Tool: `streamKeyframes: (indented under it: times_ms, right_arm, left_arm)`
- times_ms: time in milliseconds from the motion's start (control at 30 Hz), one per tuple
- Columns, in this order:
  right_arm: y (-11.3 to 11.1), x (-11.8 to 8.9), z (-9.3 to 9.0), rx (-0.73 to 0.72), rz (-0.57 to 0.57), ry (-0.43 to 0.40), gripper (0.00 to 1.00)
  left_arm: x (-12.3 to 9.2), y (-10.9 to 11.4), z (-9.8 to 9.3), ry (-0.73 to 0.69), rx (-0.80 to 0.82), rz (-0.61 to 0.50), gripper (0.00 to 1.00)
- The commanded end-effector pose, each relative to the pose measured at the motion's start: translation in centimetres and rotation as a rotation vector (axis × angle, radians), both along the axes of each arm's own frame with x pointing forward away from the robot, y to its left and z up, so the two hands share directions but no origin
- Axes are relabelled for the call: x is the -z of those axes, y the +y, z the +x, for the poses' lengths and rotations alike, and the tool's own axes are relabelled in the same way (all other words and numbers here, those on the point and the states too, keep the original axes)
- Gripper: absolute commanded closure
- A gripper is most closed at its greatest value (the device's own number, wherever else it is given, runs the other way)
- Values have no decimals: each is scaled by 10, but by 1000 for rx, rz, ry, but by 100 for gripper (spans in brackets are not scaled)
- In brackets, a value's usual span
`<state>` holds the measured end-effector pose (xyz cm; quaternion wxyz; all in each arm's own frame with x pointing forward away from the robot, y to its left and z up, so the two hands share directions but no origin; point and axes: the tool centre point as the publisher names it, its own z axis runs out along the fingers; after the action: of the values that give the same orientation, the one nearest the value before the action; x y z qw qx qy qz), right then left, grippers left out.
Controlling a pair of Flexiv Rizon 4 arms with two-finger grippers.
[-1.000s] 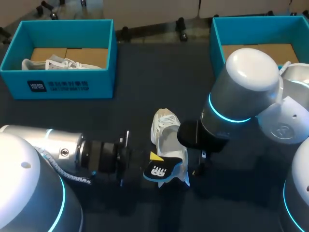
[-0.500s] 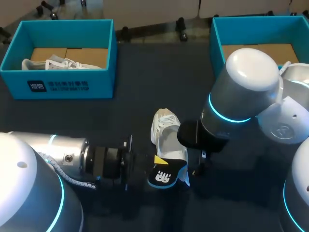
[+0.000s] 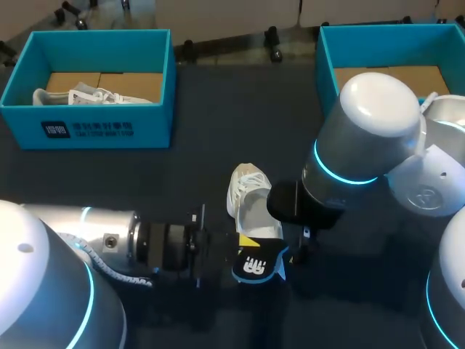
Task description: Take the shoe out of the shoebox, open the shoe tongue, remove and reinsert the insole, then place the shoe into the shoebox
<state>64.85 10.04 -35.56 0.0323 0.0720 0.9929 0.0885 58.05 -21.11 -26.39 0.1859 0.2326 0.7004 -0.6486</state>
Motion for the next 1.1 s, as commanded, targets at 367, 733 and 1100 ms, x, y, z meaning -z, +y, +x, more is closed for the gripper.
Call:
streamKeyframes:
  times_ms: [367,733,1100]
  right_arm:
    - [0,1,0,0,1,0,0]
    - [0,1,0,0,1,0,0]
    - [0,1,0,0,1,0,0]
  left_arm:
    - [8,-13,9,5,-31,16,100]
    - [11,-9,15,7,-43,30,100]
    - [15,-1,27,17,-44,31,100]
